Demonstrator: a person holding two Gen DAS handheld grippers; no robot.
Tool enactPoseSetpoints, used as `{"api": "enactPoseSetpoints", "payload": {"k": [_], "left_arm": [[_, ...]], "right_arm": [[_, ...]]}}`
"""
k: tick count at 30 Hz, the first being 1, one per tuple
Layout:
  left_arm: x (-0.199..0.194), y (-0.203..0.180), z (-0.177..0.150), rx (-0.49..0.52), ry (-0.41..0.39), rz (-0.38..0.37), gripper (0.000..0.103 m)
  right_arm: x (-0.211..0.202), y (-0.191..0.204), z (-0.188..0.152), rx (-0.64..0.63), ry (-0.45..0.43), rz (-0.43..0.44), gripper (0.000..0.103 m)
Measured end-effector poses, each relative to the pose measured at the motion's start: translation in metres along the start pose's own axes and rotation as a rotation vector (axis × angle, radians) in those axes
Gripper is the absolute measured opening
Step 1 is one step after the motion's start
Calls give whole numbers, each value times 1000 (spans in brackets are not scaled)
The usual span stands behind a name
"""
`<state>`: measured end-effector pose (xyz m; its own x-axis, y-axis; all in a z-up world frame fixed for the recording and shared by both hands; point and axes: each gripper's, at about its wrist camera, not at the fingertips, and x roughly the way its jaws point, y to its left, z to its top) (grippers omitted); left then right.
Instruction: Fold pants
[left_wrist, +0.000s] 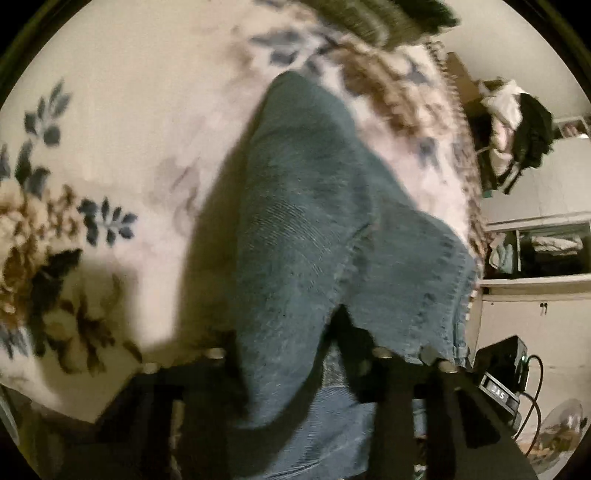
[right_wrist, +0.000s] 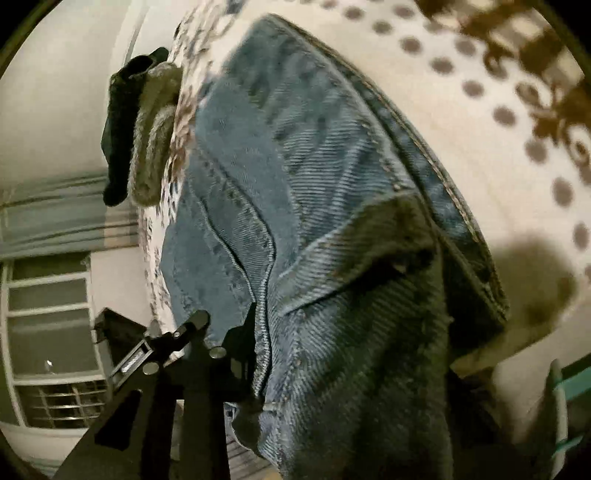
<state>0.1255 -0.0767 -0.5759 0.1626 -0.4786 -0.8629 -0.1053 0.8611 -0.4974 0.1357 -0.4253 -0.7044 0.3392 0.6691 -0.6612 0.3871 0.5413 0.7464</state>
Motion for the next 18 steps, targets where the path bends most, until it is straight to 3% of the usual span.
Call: {"api": "enactPoseSetpoints", "payload": {"k": [4, 11, 18], "left_arm": [[-24, -20, 0, 30, -26, 6, 23], [-82, -53, 19, 57, -82, -15, 23], [-147, -83, 91, 72, -158, -41, 23]], "right_arm": [[-18, 37, -3, -68, -35, -33, 32], [-65, 117, 17, -150, -66, -4, 31], [-87, 207, 51, -223, -99, 28, 31]]}}
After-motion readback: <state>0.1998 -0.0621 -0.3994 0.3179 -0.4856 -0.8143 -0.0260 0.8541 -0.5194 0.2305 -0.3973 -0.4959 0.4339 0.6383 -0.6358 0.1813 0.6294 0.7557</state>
